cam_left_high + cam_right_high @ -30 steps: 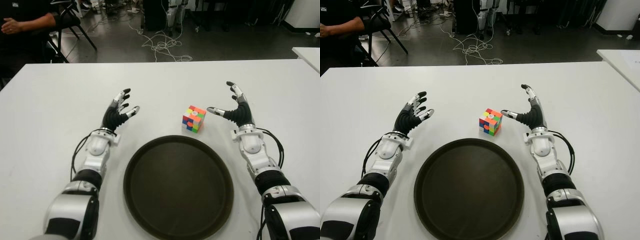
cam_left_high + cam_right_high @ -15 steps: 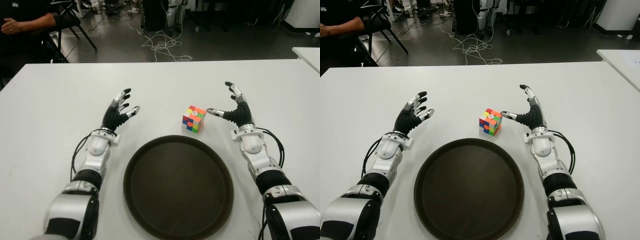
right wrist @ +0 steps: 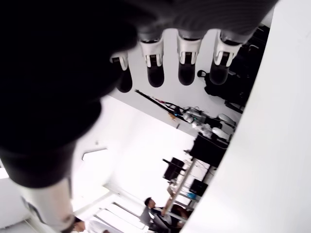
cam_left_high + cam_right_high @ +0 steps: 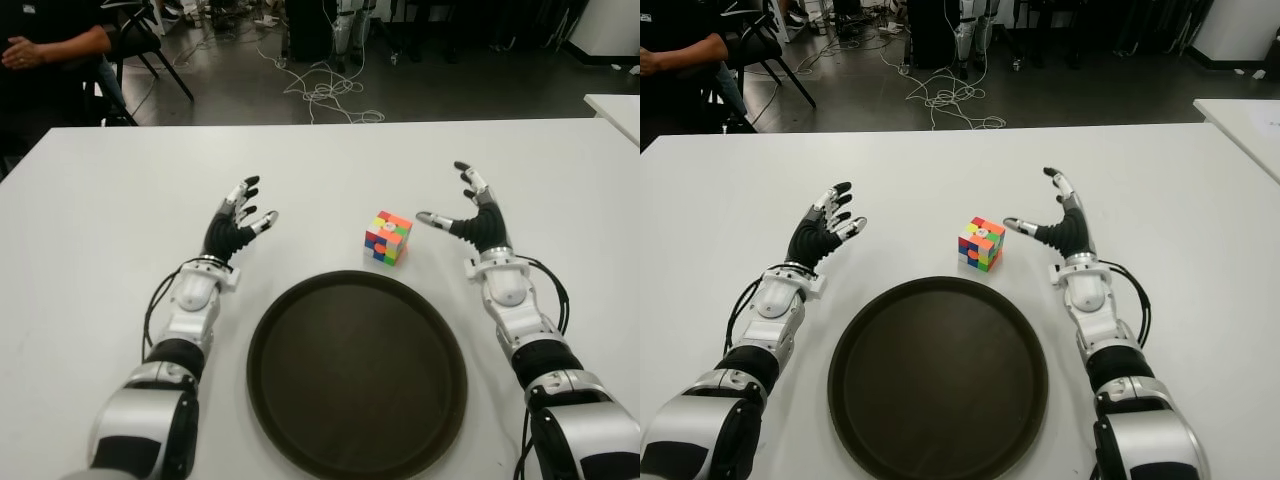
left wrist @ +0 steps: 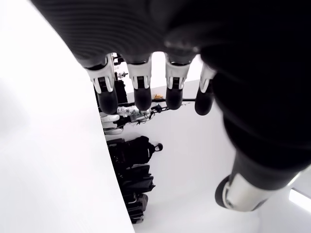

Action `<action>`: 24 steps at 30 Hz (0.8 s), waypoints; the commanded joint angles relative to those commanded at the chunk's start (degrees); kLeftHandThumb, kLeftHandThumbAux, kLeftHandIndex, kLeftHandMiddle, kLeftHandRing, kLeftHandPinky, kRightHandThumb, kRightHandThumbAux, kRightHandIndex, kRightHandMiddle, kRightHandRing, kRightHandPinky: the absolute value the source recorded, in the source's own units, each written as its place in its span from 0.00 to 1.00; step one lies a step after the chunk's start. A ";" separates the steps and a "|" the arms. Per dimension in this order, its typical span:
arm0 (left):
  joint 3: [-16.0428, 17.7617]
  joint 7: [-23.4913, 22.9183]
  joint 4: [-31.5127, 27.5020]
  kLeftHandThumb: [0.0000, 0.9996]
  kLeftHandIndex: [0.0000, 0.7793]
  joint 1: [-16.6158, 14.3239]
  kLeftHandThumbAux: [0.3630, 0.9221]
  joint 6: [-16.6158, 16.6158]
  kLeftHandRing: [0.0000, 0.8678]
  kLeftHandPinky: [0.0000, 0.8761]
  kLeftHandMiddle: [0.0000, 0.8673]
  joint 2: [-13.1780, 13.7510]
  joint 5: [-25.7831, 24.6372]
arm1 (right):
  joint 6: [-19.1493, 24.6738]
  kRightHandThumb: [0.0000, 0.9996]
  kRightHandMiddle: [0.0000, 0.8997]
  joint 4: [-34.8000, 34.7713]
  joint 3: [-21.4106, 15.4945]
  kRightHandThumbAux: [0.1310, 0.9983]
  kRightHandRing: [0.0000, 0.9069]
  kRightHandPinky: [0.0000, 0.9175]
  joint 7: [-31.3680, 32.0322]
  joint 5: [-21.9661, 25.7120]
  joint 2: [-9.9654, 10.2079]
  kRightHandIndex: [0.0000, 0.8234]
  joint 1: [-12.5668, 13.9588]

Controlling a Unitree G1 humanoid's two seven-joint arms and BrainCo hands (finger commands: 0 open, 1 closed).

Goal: Pick up the Rubik's Cube and put it in the plate

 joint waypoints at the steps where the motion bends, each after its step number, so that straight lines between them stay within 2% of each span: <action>1: 0.02 0.05 0.03 0.00 0.00 -0.03 0.70 0.02 0.00 0.00 0.00 0.00 0.06 | -0.06 0.00 0.00 -0.73 -0.08 0.72 0.00 0.00 -0.09 -0.07 -0.09 0.00 -0.22; 9: -0.36 0.73 0.05 0.00 0.00 -0.03 0.72 -0.18 0.00 0.00 0.00 0.20 0.97 | -1.78 0.00 0.00 -4.32 -0.09 0.80 0.00 0.00 -1.62 -1.87 -1.64 0.00 -1.22; 14: -0.68 1.44 -0.03 0.00 0.00 0.07 0.71 0.02 0.00 0.00 0.00 0.28 1.55 | -1.88 0.00 0.00 -3.23 1.73 0.84 0.00 0.00 -1.02 -4.81 -3.49 0.00 -7.62; 16: -0.82 1.73 0.03 0.00 0.00 0.04 0.71 0.18 0.00 0.00 0.00 0.36 1.81 | -2.87 0.00 0.01 -2.40 2.57 0.86 0.00 0.00 -0.12 -5.88 -4.38 0.00 -8.88; 20: -1.10 2.24 0.01 0.00 0.00 0.09 0.68 0.34 0.00 0.00 0.00 0.43 2.20 | -4.95 0.00 0.01 -3.40 4.64 0.86 0.00 0.01 2.11 -8.03 -6.45 0.00 -8.43; 24: -1.29 2.36 -0.19 0.00 0.00 0.18 0.70 0.28 0.00 0.00 0.00 0.44 2.33 | -5.40 0.00 0.01 -5.02 6.75 0.79 0.00 0.01 6.35 -9.50 -8.88 0.00 -8.10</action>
